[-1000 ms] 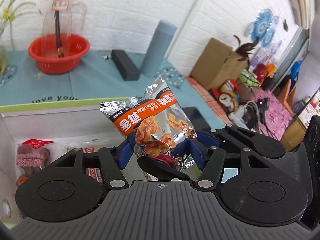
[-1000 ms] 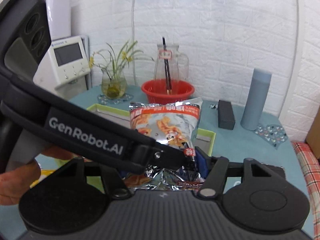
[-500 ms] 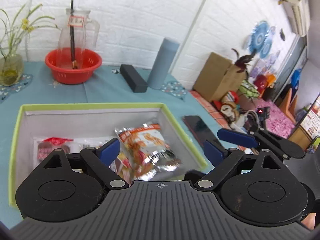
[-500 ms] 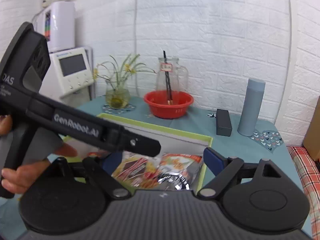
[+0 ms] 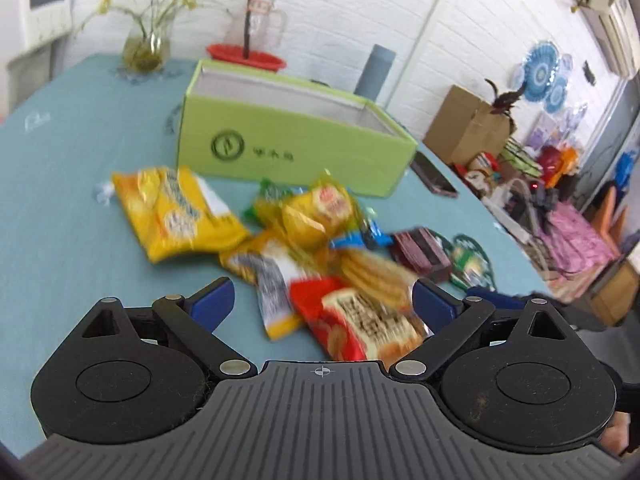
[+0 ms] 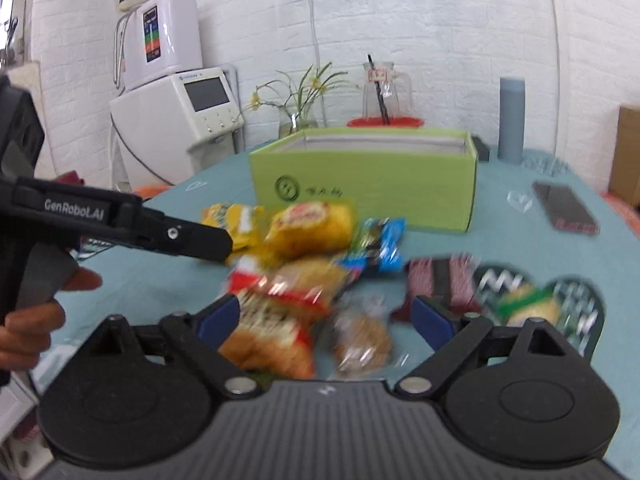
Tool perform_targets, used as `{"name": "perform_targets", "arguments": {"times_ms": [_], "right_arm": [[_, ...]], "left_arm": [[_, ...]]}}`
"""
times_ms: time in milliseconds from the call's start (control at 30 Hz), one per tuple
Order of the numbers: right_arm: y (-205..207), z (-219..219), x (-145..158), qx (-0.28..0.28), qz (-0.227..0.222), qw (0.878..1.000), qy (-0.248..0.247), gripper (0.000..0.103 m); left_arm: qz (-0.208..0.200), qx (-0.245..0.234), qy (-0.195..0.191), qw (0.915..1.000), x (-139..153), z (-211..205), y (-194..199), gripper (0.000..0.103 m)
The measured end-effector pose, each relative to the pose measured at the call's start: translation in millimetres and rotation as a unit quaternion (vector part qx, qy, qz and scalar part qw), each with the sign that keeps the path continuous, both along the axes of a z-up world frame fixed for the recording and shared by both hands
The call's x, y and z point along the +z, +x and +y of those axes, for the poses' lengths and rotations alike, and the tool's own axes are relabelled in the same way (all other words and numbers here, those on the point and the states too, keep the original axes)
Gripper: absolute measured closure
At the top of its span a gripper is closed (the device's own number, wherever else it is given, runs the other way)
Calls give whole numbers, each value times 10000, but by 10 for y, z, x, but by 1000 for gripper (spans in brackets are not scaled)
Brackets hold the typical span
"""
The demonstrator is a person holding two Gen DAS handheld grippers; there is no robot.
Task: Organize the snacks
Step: 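Grasp the red broad-bean snack bag with the left gripper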
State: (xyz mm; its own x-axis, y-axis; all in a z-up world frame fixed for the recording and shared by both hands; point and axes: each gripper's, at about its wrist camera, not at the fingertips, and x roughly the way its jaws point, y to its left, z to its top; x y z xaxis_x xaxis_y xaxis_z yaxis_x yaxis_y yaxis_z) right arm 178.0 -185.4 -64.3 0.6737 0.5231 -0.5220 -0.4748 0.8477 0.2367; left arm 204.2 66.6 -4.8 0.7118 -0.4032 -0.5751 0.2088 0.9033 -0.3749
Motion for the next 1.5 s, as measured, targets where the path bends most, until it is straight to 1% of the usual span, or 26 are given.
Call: {"name": "perform_targets", "arguments": {"times_ms": [33, 67, 133, 167, 233, 300, 367, 400, 433, 500, 533, 600, 633, 733, 767, 800, 833, 867, 1000, 1100, 1167, 1233, 1300, 1367, 1400, 1500], "right_arm": [[-5, 35, -22, 110, 114, 9998, 145, 11], [-1, 78, -27, 171, 162, 9995, 194, 11], [2, 195, -34, 263, 118, 9995, 85, 11], [7, 260, -47, 339, 119, 9994, 13, 11], [65, 367, -90, 468, 236, 9986, -58, 11], [105, 466, -141, 511, 331, 9980, -176, 12], [103, 565, -130, 554, 310, 9975, -310, 16], [87, 610, -103, 597, 266, 9973, -322, 15], [70, 664, -66, 676, 202, 9969, -341, 14], [35, 792, -15, 870, 135, 9956, -329, 14], [20, 873, -6, 1014, 150, 9943, -282, 11], [-20, 1044, -31, 1264, 137, 9914, -298, 10], [-42, 1133, -53, 1370, 113, 9899, -339, 10], [-81, 1272, -80, 1551, 101, 9874, -312, 11], [-73, 1294, -73, 1552, 116, 9874, -283, 11], [-81, 1296, -63, 1540, 121, 9876, -272, 11], [-89, 1284, -60, 1516, 158, 9880, -249, 11], [-113, 1237, -63, 1395, 230, 9898, -180, 11], [-298, 1008, -78, 1133, 358, 9929, -7, 10], [-366, 991, -86, 1295, 524, 9901, 157, 10], [-360, 1058, -143, 1347, 664, 9886, 55, 10], [-370, 1082, -187, 1357, 614, 9888, -135, 10], [-331, 1024, -198, 1146, 560, 9915, -243, 10], [-245, 913, -185, 766, 603, 9949, -249, 10], [-236, 893, -157, 719, 592, 9954, -204, 9], [-269, 1029, -61, 1160, 383, 9924, -167, 10]], "left_arm": [[64, -97, -123, 9999, -28, 13, 7, 21], [181, -144, -195, 9995, -46, 11, 43, 26], [342, -304, -315, 9985, -90, -18, 122, 30], [408, -335, -362, 9980, -121, -27, 138, 35], [507, -417, -448, 9968, -183, -36, 163, 38], [622, -442, -458, 9960, -253, -38, 198, 46], [736, -464, -416, 9953, -327, -32, 205, 71], [700, -497, -504, 9950, -340, 2, 181, 75], [676, -513, -572, 9947, -338, 46, 151, 85], [605, -369, -472, 9964, -301, 121, 85, 85], [571, -267, -369, 9973, -276, 174, 39, 84], [583, -97, -120, 9982, -263, 266, -49, 82], [604, -54, -91, 9981, -279, 322, -96, 80], [712, 147, -133, 9973, -329, 519, -247, 66], [672, 263, -104, 9973, -322, 565, -289, 60], [611, 372, -83, 9974, -309, 616, -323, 57], [546, 462, -95, 9974, -296, 671, -344, 49], [521, 528, -145, 9971, -289, 717, -349, 44], [603, 666, -475, 9948, -330, 875, -295, 43], [632, 651, -599, 9941, -382, 873, -243, 43], [634, 621, -609, 9942, -376, 852, -229, 43], [619, 580, -669, 9941, -357, 846, -243, 43], [575, 572, -651, 9946, -336, 838, -268, 42], [549, 616, -598, 9948, -331, 843, -288, 41], [561, 619, -614, 9946, -334, 843, -285, 40], [600, 570, -696, 9941, -338, 826, -245, 40]]}}
